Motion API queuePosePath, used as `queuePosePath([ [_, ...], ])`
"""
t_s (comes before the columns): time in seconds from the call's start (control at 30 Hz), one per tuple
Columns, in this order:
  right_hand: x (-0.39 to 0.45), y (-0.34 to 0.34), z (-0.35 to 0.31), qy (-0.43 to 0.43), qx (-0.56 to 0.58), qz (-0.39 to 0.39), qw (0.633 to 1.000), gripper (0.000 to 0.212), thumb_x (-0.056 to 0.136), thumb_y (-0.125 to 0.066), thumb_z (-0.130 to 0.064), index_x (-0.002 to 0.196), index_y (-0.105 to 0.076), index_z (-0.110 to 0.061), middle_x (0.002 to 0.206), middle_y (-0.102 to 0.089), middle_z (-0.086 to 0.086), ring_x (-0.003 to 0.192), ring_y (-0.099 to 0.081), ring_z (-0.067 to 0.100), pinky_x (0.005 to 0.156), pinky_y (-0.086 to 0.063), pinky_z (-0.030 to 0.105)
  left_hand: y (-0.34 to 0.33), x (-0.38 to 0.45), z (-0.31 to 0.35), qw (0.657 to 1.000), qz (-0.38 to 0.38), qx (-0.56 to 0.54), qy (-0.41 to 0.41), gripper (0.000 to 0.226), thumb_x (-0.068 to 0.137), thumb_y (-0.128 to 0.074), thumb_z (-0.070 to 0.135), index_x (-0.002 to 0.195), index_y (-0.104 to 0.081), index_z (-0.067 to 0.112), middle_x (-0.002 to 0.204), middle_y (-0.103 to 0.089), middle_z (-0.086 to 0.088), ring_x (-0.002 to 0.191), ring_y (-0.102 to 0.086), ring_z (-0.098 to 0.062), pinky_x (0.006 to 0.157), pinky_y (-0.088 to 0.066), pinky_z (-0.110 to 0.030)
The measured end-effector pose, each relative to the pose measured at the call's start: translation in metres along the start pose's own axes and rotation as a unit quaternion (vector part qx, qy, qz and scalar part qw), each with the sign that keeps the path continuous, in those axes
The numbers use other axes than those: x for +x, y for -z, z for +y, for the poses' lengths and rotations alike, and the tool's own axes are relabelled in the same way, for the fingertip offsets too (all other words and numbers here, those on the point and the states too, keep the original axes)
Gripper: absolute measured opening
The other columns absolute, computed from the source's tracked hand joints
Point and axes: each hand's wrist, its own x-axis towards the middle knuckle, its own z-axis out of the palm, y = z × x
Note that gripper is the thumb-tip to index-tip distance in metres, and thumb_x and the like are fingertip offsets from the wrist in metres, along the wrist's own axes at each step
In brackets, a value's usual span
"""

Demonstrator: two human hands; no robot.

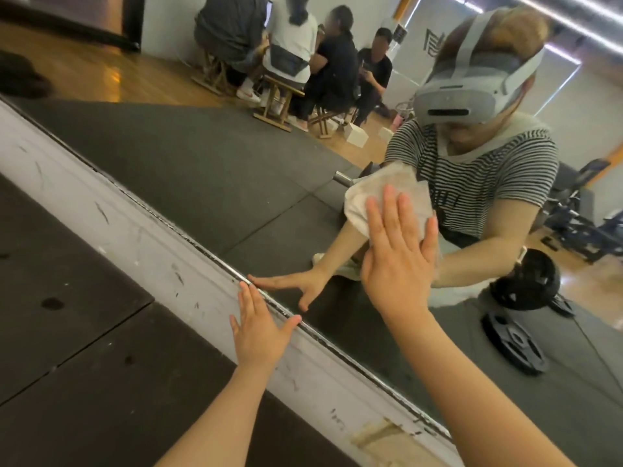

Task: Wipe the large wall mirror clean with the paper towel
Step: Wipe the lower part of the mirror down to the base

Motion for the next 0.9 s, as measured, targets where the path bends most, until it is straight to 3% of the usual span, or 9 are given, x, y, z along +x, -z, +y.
queuePosePath([
  [0.17,-0.017,-0.013,-0.020,-0.015,-0.003,-0.034,0.999,0.066,0.084,-0.045,-0.015,0.149,-0.032,-0.014,0.158,-0.024,0.002,0.150,0.003,0.015,0.118,0.006,0.042,-0.002,-0.001,0.003,1.000,0.008,-0.012,0.012,0.112,0.084,-0.059,0.061,0.152,0.016,0.012,0.160,0.023,-0.005,0.149,0.010,-0.023,0.119,-0.004,-0.045],
  [0.37,-0.076,-0.029,-0.051,0.088,0.034,-0.151,0.984,0.066,0.082,-0.032,-0.013,0.148,-0.034,-0.012,0.155,-0.023,0.003,0.149,0.006,0.015,0.119,0.008,0.042,-0.002,-0.002,-0.004,0.999,-0.010,-0.030,0.007,0.113,0.085,-0.067,0.050,0.152,0.016,0.013,0.159,0.027,-0.002,0.148,0.015,-0.021,0.118,-0.002,-0.048],
  [0.47,-0.106,-0.038,-0.065,0.169,0.019,-0.225,0.959,0.059,0.087,-0.044,-0.017,0.145,-0.038,-0.010,0.156,-0.021,0.007,0.149,0.001,0.019,0.120,0.010,0.044,0.000,-0.002,-0.007,1.000,-0.018,-0.019,0.000,0.114,0.085,-0.068,0.046,0.152,0.017,0.014,0.158,0.029,0.000,0.148,0.016,-0.020,0.119,-0.001,-0.047],
  [0.53,-0.113,-0.038,-0.072,0.203,0.016,-0.273,0.940,0.070,0.087,-0.057,-0.020,0.148,-0.024,-0.012,0.157,-0.006,0.007,0.146,0.004,0.021,0.118,0.013,0.044,0.000,-0.001,-0.008,1.000,-0.023,-0.005,-0.003,0.114,0.084,-0.068,0.048,0.152,0.018,0.016,0.157,0.030,0.001,0.148,0.017,-0.020,0.119,-0.001,-0.047],
  [0.6,-0.116,-0.041,-0.074,0.234,0.014,-0.326,0.916,0.070,0.098,-0.044,-0.021,0.149,0.002,-0.015,0.153,0.021,0.005,0.140,0.024,0.020,0.109,0.023,0.042,0.001,-0.001,-0.008,1.000,-0.025,0.003,0.001,0.114,0.084,-0.067,0.050,0.153,0.018,0.016,0.158,0.029,0.000,0.148,0.016,-0.021,0.119,-0.001,-0.047],
  [0.63,-0.115,-0.041,-0.074,0.241,0.016,-0.340,0.909,0.068,0.100,-0.039,-0.022,0.148,0.008,-0.016,0.150,0.025,0.003,0.139,0.027,0.019,0.107,0.025,0.042,0.001,0.000,-0.008,1.000,-0.029,0.004,0.003,0.113,0.085,-0.066,0.051,0.153,0.017,0.016,0.158,0.029,0.000,0.148,0.016,-0.022,0.119,-0.002,-0.047],
  [0.77,-0.109,-0.048,-0.061,0.280,-0.008,-0.281,0.918,0.067,0.084,-0.066,-0.031,0.141,-0.032,-0.019,0.150,-0.020,0.000,0.141,-0.016,0.015,0.120,0.011,0.039,0.004,0.000,-0.003,0.999,-0.038,-0.029,0.008,0.111,0.085,-0.066,0.050,0.154,0.014,0.014,0.159,0.025,0.000,0.149,0.013,-0.022,0.119,-0.003,-0.048],
  [0.9,-0.076,-0.035,-0.036,0.273,0.001,-0.202,0.941,0.052,0.081,-0.055,-0.025,0.132,-0.058,-0.016,0.144,-0.049,0.001,0.136,-0.041,0.016,0.119,0.005,0.038,0.006,0.001,0.002,0.998,-0.022,-0.063,0.015,0.114,0.083,-0.072,0.045,0.154,0.009,0.010,0.161,0.018,-0.003,0.149,0.011,-0.022,0.118,-0.004,-0.050],
])
